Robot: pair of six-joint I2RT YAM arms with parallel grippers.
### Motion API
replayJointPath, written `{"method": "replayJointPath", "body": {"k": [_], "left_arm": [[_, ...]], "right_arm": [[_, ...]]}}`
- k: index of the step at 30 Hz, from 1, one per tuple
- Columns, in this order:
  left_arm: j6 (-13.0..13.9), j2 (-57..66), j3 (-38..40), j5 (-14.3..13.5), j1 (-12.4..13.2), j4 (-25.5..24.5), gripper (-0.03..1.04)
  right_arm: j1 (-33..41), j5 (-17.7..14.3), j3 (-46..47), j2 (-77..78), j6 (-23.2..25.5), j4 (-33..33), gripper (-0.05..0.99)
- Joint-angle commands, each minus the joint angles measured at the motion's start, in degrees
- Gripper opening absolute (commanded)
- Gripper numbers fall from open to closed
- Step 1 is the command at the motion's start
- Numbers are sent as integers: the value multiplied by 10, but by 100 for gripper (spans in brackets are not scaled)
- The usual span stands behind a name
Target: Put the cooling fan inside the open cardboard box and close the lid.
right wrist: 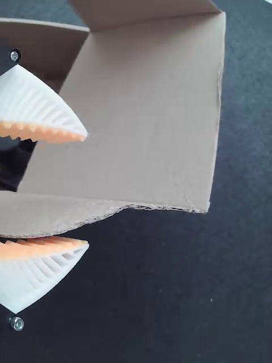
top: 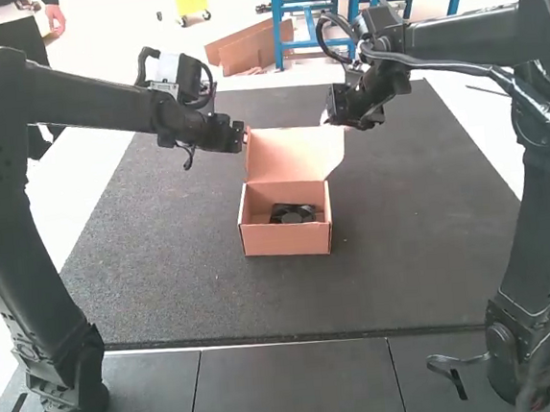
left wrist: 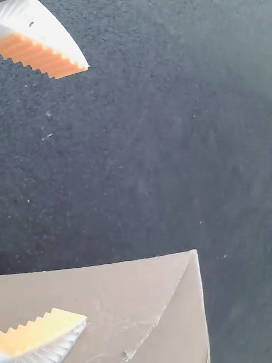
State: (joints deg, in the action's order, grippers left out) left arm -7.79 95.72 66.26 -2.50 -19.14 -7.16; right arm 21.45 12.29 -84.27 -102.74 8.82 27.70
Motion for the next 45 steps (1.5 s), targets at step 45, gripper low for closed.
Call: {"method": "replayJointPath", "body": {"k": [45], "left_arm": [[-11,-61,-6,9,-17,-58,97]], "right_arm": [[75,-109,80,64,21,8,-2]]}}
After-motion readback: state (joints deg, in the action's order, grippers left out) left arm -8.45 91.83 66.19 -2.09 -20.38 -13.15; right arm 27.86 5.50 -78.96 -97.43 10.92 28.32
